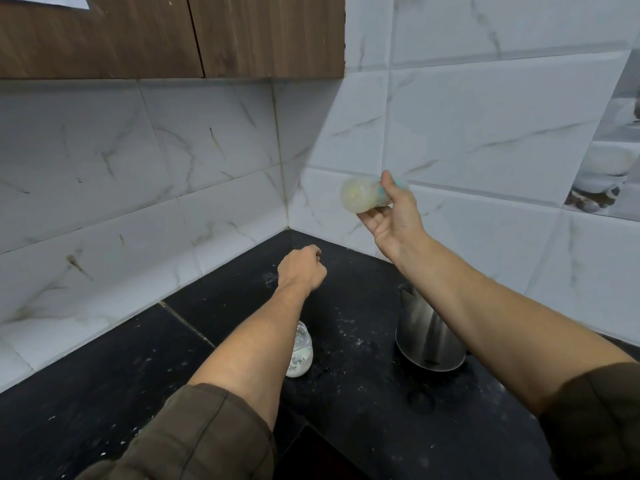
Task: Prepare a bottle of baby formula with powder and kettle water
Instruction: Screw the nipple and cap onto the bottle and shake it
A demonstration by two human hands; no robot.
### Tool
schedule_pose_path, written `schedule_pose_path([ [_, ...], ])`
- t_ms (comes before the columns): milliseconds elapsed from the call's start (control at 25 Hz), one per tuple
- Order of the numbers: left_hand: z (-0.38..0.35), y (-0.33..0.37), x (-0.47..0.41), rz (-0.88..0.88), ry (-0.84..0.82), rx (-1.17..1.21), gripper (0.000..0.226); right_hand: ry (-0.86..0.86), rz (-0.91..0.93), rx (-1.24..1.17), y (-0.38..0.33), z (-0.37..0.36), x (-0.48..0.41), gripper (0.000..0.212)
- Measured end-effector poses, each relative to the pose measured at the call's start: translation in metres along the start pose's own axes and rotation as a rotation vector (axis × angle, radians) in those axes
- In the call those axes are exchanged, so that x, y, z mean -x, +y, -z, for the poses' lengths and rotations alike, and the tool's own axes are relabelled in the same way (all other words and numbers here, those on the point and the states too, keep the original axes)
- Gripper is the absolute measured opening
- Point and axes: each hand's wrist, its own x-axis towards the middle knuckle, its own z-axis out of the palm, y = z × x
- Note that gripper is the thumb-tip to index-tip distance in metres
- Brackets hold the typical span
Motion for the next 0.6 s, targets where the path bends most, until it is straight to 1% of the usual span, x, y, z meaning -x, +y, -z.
schedule_pose_path([
  [40,0.0,0.001,-0.001,-0.002,0.002,-0.002,0.049,-0.068,-0.024,0.095,0.0,0.0,0.005,0.052],
  [120,-0.001,0.003,-0.001,-0.002,0.002,-0.013,0.034,-0.309,-0.091,0.369,0.001,-0.002,0.02,0.045],
  [160,0.0,0.006,0.0,0.003,0.001,-0.023,0.027,-0.415,-0.111,0.445,0.0,-0.001,0.025,0.045],
  [200,0.001,0.007,0.001,0.006,0.006,-0.022,0.027,-0.447,-0.105,0.442,0.0,0.0,0.025,0.047],
  [240,0.001,0.007,0.001,0.001,0.006,-0.013,0.033,-0.406,-0.073,0.389,-0.001,-0.002,0.023,0.049],
  [320,0.0,0.004,0.0,-0.011,0.005,0.002,0.047,-0.179,-0.019,0.19,-0.006,-0.004,0.013,0.057],
  [360,0.0,0.002,0.001,-0.009,0.005,0.006,0.05,-0.076,-0.006,0.087,-0.007,-0.003,0.006,0.06],
  [400,0.001,0.001,0.001,-0.006,0.007,0.003,0.051,-0.035,-0.006,0.033,-0.007,-0.002,0.003,0.06],
  [440,0.002,0.001,0.001,-0.004,0.008,0.0,0.051,-0.054,-0.022,0.06,-0.007,-0.001,0.006,0.055],
  [480,0.002,0.001,0.0,-0.004,0.009,-0.003,0.05,-0.122,-0.047,0.167,-0.007,0.0,0.012,0.048],
  [560,0.001,0.005,0.0,-0.001,0.006,-0.017,0.04,-0.346,-0.09,0.41,-0.005,0.001,0.025,0.043],
  [600,0.001,0.007,0.001,-0.001,0.003,-0.02,0.036,-0.426,-0.097,0.445,-0.004,0.002,0.029,0.044],
])
